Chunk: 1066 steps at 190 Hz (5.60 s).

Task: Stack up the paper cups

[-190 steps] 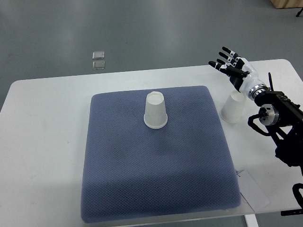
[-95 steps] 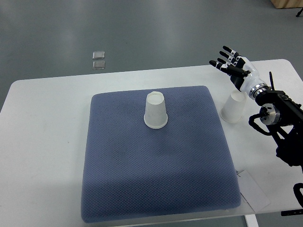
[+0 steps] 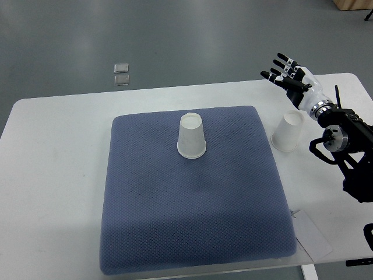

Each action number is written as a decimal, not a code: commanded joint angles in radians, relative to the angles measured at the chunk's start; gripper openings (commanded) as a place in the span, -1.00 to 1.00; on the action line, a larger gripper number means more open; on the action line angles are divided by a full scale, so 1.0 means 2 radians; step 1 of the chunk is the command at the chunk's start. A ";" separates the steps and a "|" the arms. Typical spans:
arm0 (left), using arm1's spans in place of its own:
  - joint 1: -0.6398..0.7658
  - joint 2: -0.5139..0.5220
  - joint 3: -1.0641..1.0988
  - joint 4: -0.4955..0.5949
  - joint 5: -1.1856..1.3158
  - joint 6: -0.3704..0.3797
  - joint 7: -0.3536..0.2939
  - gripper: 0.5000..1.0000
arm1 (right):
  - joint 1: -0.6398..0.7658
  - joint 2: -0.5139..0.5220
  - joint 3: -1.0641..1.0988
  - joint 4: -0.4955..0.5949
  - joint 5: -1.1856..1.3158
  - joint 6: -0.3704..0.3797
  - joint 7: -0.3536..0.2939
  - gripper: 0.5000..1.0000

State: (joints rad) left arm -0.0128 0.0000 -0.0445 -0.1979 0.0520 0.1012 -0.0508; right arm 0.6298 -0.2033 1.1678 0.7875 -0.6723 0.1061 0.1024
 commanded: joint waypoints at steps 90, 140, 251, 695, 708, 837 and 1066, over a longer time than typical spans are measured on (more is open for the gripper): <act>0.000 0.000 0.000 0.000 0.000 0.000 0.000 1.00 | 0.030 -0.149 -0.114 0.019 -0.115 0.100 0.035 0.73; -0.001 0.000 0.000 0.000 0.000 0.000 0.000 1.00 | 0.071 -0.231 -0.210 0.086 -0.287 0.097 0.071 0.73; 0.000 0.000 0.000 0.000 0.000 0.000 0.000 1.00 | 0.106 -0.234 -0.319 0.102 -0.373 0.047 0.083 0.73; 0.000 0.000 0.000 0.000 0.000 0.000 0.000 1.00 | 0.306 -0.178 -0.397 0.188 -0.356 0.089 0.106 -1.00; 0.000 0.000 0.000 0.000 0.000 0.000 0.000 1.00 | 0.317 -0.163 -0.403 0.185 -0.363 0.095 0.103 -1.00; 0.000 0.000 0.000 0.000 0.000 0.000 0.000 1.00 | 0.303 -0.102 -0.414 0.168 -0.445 0.117 0.101 -1.00; 0.000 0.000 0.000 0.000 0.000 0.000 0.000 1.00 | 0.201 -0.091 -0.292 0.059 -0.349 0.057 0.085 0.62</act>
State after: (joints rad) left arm -0.0129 0.0000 -0.0445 -0.1979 0.0522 0.1012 -0.0503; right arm 1.0928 -0.3891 0.4647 0.9891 -1.4739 0.2213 0.2759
